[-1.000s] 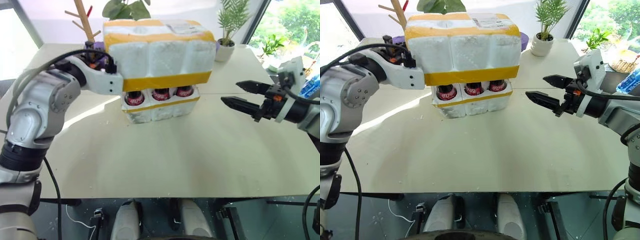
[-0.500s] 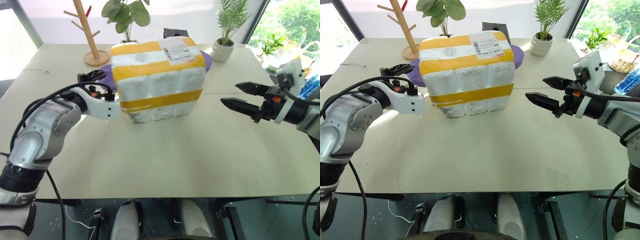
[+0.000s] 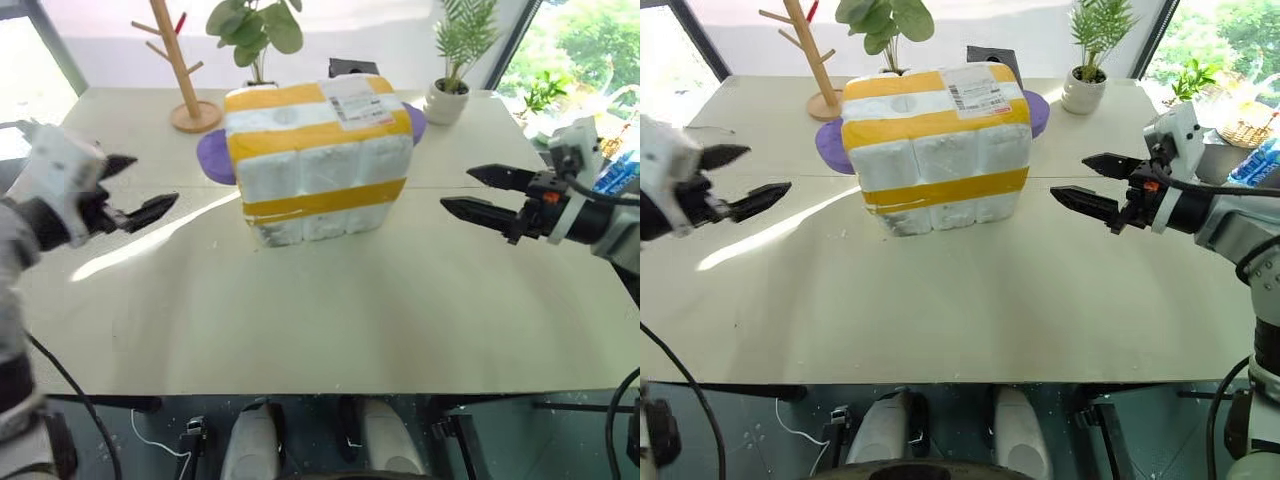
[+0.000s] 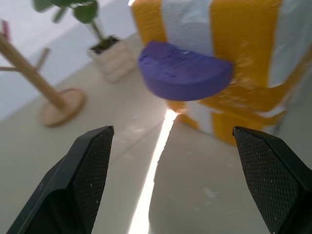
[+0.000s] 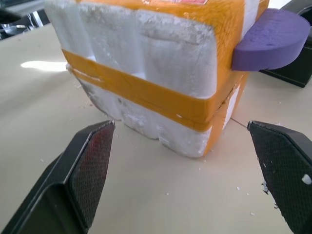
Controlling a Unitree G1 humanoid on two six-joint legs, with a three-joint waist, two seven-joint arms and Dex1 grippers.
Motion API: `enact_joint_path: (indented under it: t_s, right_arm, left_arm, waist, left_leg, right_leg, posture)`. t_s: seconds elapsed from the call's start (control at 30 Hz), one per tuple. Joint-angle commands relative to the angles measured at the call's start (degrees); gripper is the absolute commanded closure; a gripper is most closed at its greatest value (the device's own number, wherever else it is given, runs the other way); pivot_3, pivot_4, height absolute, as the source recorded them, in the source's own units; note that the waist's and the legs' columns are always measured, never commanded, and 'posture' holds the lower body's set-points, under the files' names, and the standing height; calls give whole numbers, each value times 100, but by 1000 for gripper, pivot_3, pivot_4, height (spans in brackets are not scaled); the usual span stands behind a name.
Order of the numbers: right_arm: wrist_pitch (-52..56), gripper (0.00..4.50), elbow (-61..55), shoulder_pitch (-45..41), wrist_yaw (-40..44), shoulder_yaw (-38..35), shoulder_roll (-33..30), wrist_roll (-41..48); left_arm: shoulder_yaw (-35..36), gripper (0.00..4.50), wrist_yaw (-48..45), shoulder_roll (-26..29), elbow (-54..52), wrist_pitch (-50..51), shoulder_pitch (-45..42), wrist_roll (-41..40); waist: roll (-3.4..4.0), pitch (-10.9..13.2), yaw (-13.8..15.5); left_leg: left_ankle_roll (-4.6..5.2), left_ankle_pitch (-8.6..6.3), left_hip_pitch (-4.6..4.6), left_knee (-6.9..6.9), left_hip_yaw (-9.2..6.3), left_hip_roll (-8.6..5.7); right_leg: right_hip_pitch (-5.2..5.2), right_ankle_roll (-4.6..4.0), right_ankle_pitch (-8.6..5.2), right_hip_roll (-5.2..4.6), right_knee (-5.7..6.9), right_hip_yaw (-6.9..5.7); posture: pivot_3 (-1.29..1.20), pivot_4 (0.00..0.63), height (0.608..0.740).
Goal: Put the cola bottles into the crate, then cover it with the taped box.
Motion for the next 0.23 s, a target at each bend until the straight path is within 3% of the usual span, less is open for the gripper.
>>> enact_joint_path:
  t_s: [0.03, 0.23]
  right_arm:
    - [-180, 0, 232, -358, 349, 118, -145, -94]
    - [-328, 0, 464, -624, 730, 471, -140, -317]
  left_arm:
    - [205, 425, -1041, 714, 204, 457, 168, -1041]
    - [-345, 425, -1279, 1337, 771, 51, -19, -1301]
  waist:
    - [2, 0, -66]
    - [3, 1, -85]
  left_leg:
    - [0, 0, 2, -4, 0, -1]
    - [0, -1, 3, -16, 1, 0]
  right_leg:
    - [1, 1, -3, 0, 0, 0]
    - [-2, -7, -6, 4, -4, -1]
  posture:
    - [0, 150, 740]
    - [0, 150, 740]
